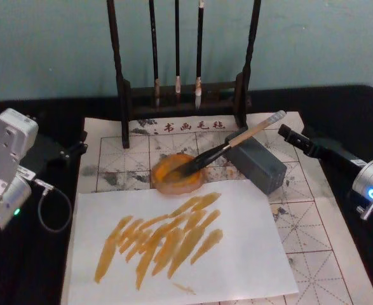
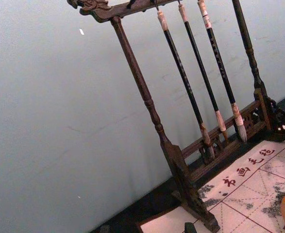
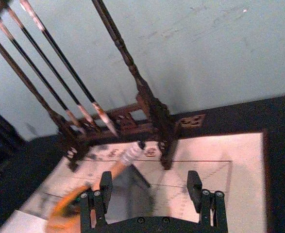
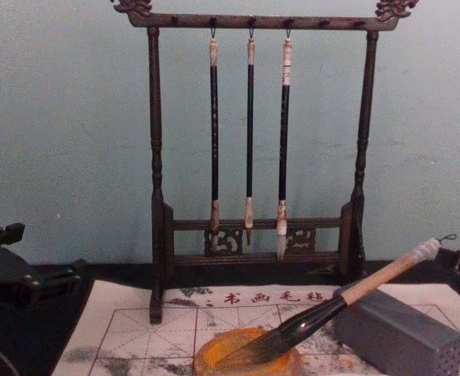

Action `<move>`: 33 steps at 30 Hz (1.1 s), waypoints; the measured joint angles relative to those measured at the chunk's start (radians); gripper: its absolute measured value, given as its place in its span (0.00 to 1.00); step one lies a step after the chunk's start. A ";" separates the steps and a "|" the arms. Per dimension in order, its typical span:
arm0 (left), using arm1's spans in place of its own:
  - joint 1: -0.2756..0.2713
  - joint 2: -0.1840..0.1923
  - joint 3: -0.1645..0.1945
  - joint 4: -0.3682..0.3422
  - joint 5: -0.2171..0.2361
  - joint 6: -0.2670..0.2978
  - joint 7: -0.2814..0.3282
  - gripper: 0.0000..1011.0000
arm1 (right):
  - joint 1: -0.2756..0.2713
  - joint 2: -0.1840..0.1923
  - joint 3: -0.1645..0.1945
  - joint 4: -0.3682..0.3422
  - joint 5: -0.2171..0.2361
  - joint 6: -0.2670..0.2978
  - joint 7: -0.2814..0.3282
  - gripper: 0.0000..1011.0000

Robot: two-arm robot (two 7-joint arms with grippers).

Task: Pick up the brush from the inkstone, write on the paper, then place the brush back to its original position.

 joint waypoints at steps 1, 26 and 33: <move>0.000 0.000 0.000 0.000 0.000 0.000 0.000 0.99 | 0.000 0.002 -0.003 0.000 -0.016 -0.008 -0.008 0.99; 0.000 0.000 0.000 0.000 0.000 0.000 0.000 0.99 | 0.049 -0.096 -0.051 0.128 -0.343 -0.236 -0.208 0.99; 0.000 0.000 0.000 0.000 0.000 0.000 0.000 0.99 | 0.047 -0.093 -0.050 0.123 -0.336 -0.230 -0.203 0.99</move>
